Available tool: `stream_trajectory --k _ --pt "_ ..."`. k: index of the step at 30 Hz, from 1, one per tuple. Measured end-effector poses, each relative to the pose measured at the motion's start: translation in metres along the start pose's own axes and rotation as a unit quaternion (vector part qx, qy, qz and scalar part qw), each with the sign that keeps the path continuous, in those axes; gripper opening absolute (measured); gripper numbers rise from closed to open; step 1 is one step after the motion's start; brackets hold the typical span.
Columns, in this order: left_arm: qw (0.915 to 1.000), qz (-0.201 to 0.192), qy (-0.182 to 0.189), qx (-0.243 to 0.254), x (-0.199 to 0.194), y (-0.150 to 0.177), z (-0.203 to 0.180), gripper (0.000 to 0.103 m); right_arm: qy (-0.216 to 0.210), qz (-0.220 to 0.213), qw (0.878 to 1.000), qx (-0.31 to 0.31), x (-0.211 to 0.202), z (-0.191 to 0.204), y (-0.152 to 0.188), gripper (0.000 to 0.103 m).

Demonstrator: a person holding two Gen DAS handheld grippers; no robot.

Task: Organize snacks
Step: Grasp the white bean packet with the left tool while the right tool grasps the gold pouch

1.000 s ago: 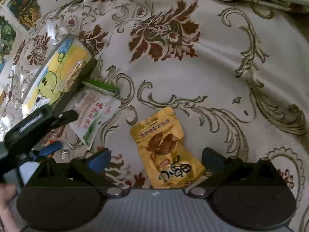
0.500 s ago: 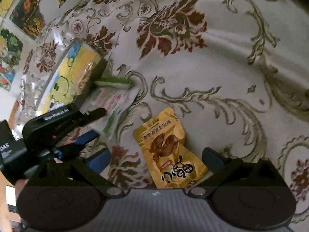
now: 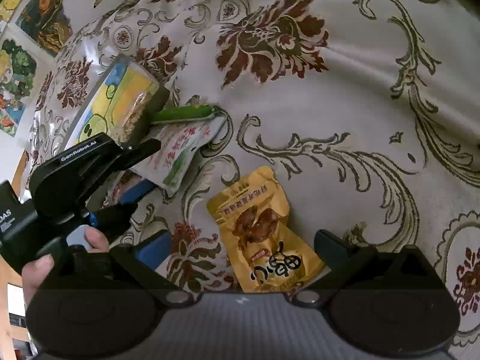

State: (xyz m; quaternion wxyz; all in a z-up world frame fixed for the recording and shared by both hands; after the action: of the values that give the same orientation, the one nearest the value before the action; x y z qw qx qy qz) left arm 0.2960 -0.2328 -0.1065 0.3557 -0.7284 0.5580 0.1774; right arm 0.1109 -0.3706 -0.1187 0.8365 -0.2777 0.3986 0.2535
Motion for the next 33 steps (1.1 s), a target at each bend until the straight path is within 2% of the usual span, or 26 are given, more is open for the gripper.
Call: stream_trajectory --k 2,4,7,10,12,15,17,19,22,25,30,33 --pt "0.9996 0.006 0.015 -0.025 0.005 -0.003 0.001 0.039 0.003 0.001 1.000 -0.013 0.001 0.004 0.002 0.103" --pt "0.9989 0.012 0.013 -0.043 0.013 -0.006 0.004 0.039 0.002 0.001 1.000 -0.022 0.001 0.008 0.002 0.103" --pt "0.9977 0.019 0.015 -0.063 0.022 -0.008 0.005 0.045 0.001 0.004 1.000 -0.024 0.001 0.009 0.003 0.103" --pt "0.9952 0.012 0.021 -0.095 0.025 -0.010 0.004 0.048 -0.001 0.003 1.000 -0.019 0.001 0.008 0.003 0.103" --pt "0.9949 0.005 0.016 -0.100 0.024 -0.011 0.005 0.045 -0.006 0.002 1.000 -0.010 0.001 0.006 0.002 0.103" --pt "0.9974 -0.016 0.020 -0.068 0.015 -0.012 -0.002 0.031 -0.006 0.003 1.000 -0.013 0.002 0.006 0.002 0.102" --pt "0.9981 -0.027 0.036 -0.041 0.007 -0.014 -0.007 0.018 -0.002 0.002 1.000 -0.017 0.001 0.007 0.002 0.102" --pt "0.9983 -0.028 0.047 -0.020 0.004 -0.020 -0.012 0.014 0.001 -0.001 1.000 -0.019 0.000 0.007 0.002 0.102" --pt "0.9986 -0.008 0.051 -0.008 0.011 -0.026 -0.021 0.014 0.010 -0.004 1.000 -0.022 -0.001 0.008 0.002 0.101" --pt "0.9997 0.017 0.018 0.002 0.024 -0.027 -0.027 0.020 0.017 -0.005 1.000 -0.023 -0.001 0.009 0.002 0.099" --pt "0.9997 0.022 0.002 -0.006 0.037 -0.026 -0.026 0.027 0.018 -0.012 1.000 -0.005 -0.001 0.003 0.001 0.094" --pt "0.9990 0.041 0.007 -0.014 0.039 -0.027 -0.021 0.024 0.019 -0.008 1.000 -0.009 0.001 0.003 0.001 0.093"
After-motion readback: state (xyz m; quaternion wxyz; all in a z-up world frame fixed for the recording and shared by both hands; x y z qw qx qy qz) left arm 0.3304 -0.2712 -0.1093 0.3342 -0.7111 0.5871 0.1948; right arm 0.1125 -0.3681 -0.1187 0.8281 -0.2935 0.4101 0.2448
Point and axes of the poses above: each gripper's, at about its wrist camera, not at the fingertips, and x roughly the way its jaws point, z to its left, y to its underside, the point moved 5 cm from there along x, roughly the way its jaws point, and after that the axes turned 8 degrees about z, right-handed, at the moved point
